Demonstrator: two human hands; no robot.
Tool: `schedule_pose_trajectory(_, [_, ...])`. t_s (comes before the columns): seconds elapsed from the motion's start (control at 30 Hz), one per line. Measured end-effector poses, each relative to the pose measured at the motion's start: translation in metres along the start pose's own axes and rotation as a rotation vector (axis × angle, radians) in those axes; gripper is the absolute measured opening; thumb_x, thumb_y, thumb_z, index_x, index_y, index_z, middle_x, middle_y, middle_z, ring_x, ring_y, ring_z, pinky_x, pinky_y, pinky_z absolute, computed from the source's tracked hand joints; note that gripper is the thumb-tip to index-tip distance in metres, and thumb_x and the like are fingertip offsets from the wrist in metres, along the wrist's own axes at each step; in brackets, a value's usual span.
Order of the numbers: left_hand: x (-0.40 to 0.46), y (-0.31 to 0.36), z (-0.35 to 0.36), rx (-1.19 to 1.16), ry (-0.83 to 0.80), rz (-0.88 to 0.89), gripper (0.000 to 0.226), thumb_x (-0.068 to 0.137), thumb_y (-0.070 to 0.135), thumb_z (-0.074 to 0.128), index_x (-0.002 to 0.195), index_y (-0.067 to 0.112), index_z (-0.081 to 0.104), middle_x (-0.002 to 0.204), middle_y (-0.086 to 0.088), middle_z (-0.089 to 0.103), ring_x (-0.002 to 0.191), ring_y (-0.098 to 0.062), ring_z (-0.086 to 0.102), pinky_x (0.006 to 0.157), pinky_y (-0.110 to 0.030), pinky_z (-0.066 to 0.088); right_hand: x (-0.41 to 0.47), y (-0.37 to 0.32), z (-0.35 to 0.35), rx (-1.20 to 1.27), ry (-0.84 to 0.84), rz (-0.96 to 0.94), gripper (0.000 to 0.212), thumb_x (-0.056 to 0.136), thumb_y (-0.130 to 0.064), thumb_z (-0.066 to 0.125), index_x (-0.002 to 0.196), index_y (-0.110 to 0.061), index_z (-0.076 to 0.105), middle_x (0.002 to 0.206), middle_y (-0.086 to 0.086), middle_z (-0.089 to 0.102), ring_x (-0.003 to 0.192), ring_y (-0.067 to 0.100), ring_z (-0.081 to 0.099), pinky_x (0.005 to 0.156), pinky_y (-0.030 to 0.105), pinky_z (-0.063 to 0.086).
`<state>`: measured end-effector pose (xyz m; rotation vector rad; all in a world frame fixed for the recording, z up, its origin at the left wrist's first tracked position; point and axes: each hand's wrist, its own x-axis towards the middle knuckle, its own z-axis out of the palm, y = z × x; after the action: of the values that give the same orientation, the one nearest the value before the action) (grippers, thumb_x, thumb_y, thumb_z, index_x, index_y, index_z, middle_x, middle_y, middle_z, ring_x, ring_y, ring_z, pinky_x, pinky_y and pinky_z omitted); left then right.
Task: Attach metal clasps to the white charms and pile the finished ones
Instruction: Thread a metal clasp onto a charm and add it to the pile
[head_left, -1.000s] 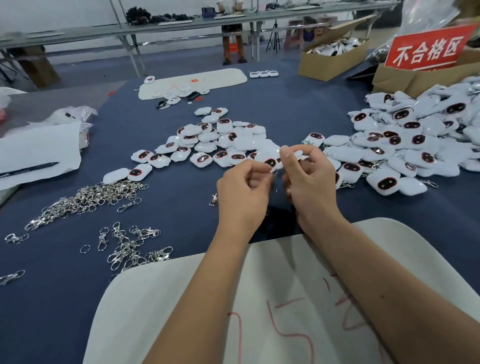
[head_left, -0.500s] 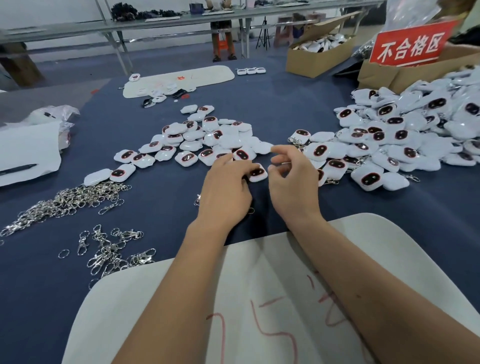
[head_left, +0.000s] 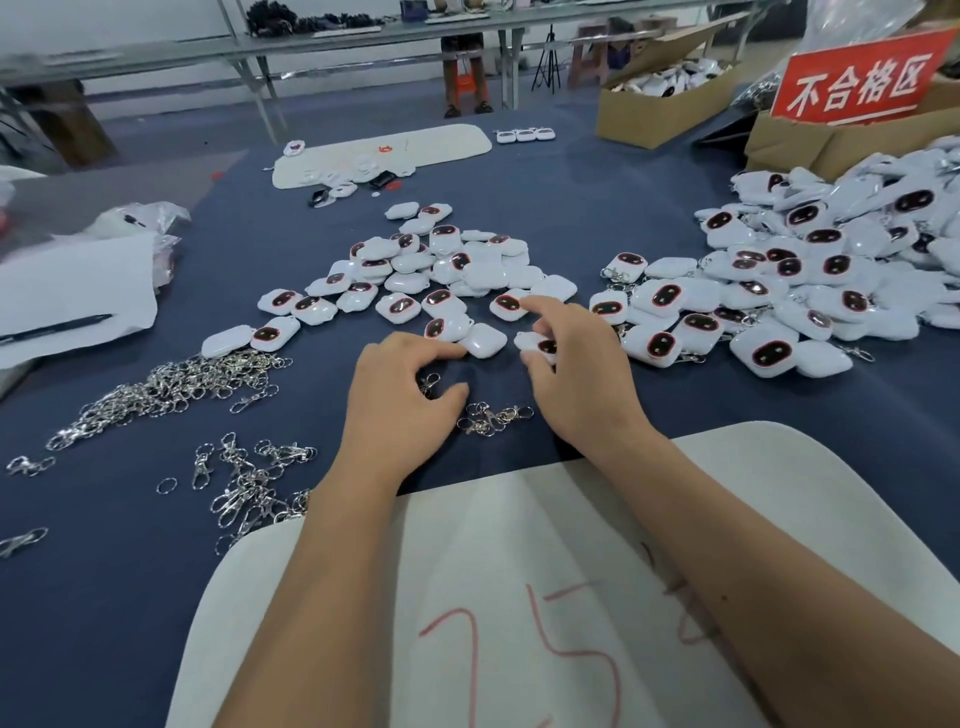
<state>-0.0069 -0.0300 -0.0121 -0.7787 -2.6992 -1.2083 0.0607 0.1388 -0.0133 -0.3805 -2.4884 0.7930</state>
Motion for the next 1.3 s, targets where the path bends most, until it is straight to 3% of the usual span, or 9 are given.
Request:
schedule_pose_trajectory(0.13, [0.001, 0.0, 0.0, 0.046, 0.136, -0.1, 0.033, 0.082, 0.027, 0.082, 0.113, 0.032, 0.073, 0.114, 0.002, 0.055, 0.105, -0.018, 0.058, 0.098, -0.035, 0.047, 0.0, -0.004, -0.004, 0.116, -0.003, 0.055, 0.04, 0.104, -0.006, 0.046, 0.139, -0.015, 0.063, 0.125, 0.001, 0.072, 0.108, 0.019, 0.062, 0.092, 0.025, 0.042])
schedule_pose_trajectory(0.27, [-0.003, -0.003, -0.001, 0.262, 0.172, -0.255, 0.026, 0.085, 0.048, 0.074, 0.095, 0.026, 0.063, 0.103, 0.0, 0.057, 0.107, -0.024, 0.052, 0.087, -0.032, 0.04, 0.0, -0.002, -0.005, 0.171, -0.029, 0.128, 0.033, 0.105, -0.007, 0.042, 0.121, -0.015, 0.07, 0.077, -0.01, 0.06, 0.064, 0.008, 0.049, 0.068, 0.028, 0.035])
schedule_pose_trajectory(0.37, [-0.003, 0.002, 0.001, 0.31, 0.128, -0.214, 0.018, 0.094, 0.038, 0.065, 0.094, 0.02, 0.062, 0.1, -0.002, 0.062, 0.104, -0.027, 0.053, 0.087, -0.038, 0.044, 0.0, -0.006, -0.006, 0.235, 0.001, 0.124, 0.008, 0.1, -0.02, 0.061, 0.103, -0.016, 0.068, 0.085, -0.003, 0.068, 0.074, 0.016, 0.058, 0.072, 0.035, 0.047])
schedule_pose_trajectory(0.43, [-0.003, 0.004, 0.003, 0.324, 0.141, -0.196, 0.015, 0.098, 0.033, 0.062, 0.095, 0.018, 0.06, 0.1, -0.002, 0.064, 0.101, -0.026, 0.055, 0.084, -0.039, 0.044, -0.002, -0.007, -0.007, 0.209, 0.022, 0.094, 0.024, 0.092, -0.031, 0.076, 0.097, -0.016, 0.059, 0.087, -0.006, 0.063, 0.075, 0.013, 0.054, 0.071, 0.031, 0.044])
schedule_pose_trajectory(0.6, [0.0, 0.012, 0.009, -0.116, 0.262, -0.206, 0.017, 0.089, 0.026, 0.078, 0.083, 0.019, 0.063, 0.076, 0.008, 0.066, 0.075, -0.011, 0.065, 0.069, -0.022, 0.048, 0.0, -0.005, -0.006, 0.323, 0.053, 0.067, 0.031, 0.102, -0.029, 0.064, 0.081, -0.012, 0.049, 0.069, -0.008, 0.052, 0.063, 0.01, 0.043, 0.064, 0.03, 0.037])
schedule_pose_trajectory(0.7, [0.002, 0.024, 0.016, -0.543, 0.197, -0.206, 0.017, 0.081, 0.015, 0.085, 0.083, 0.012, 0.069, 0.073, 0.0, 0.076, 0.07, -0.013, 0.074, 0.069, -0.021, 0.057, -0.004, -0.008, -0.008, 0.448, -0.04, -0.022, 0.017, 0.109, -0.024, 0.05, 0.106, -0.015, 0.064, 0.078, 0.0, 0.061, 0.073, 0.016, 0.056, 0.073, 0.033, 0.046])
schedule_pose_trajectory(0.9, [0.004, 0.022, 0.02, -0.664, 0.116, -0.186, 0.016, 0.078, 0.002, 0.085, 0.082, 0.012, 0.073, 0.083, -0.002, 0.079, 0.082, -0.019, 0.078, 0.083, -0.035, 0.061, 0.001, -0.006, -0.002, 0.26, -0.133, -0.125, 0.027, 0.104, -0.01, 0.057, 0.127, -0.014, 0.071, 0.118, 0.004, 0.062, 0.115, 0.016, 0.059, 0.104, 0.031, 0.044])
schedule_pose_trajectory(1.17, [0.006, 0.019, 0.022, -0.64, 0.121, -0.23, 0.023, 0.08, -0.002, 0.08, 0.087, 0.015, 0.067, 0.081, -0.005, 0.078, 0.078, -0.021, 0.077, 0.078, -0.036, 0.062, 0.0, 0.0, -0.002, 0.25, -0.142, -0.113, 0.014, 0.094, -0.008, 0.071, 0.104, -0.015, 0.079, 0.096, -0.005, 0.077, 0.091, 0.008, 0.068, 0.08, 0.012, 0.046])
schedule_pose_trajectory(1.3, [0.007, 0.019, 0.021, -0.678, 0.131, -0.223, 0.022, 0.08, -0.003, 0.08, 0.086, 0.014, 0.067, 0.081, -0.002, 0.078, 0.081, -0.018, 0.077, 0.075, -0.026, 0.059, 0.001, 0.001, -0.002, 0.306, -0.106, -0.067, 0.004, 0.093, -0.014, 0.076, 0.093, -0.016, 0.079, 0.084, -0.004, 0.076, 0.08, 0.012, 0.068, 0.072, 0.023, 0.051])
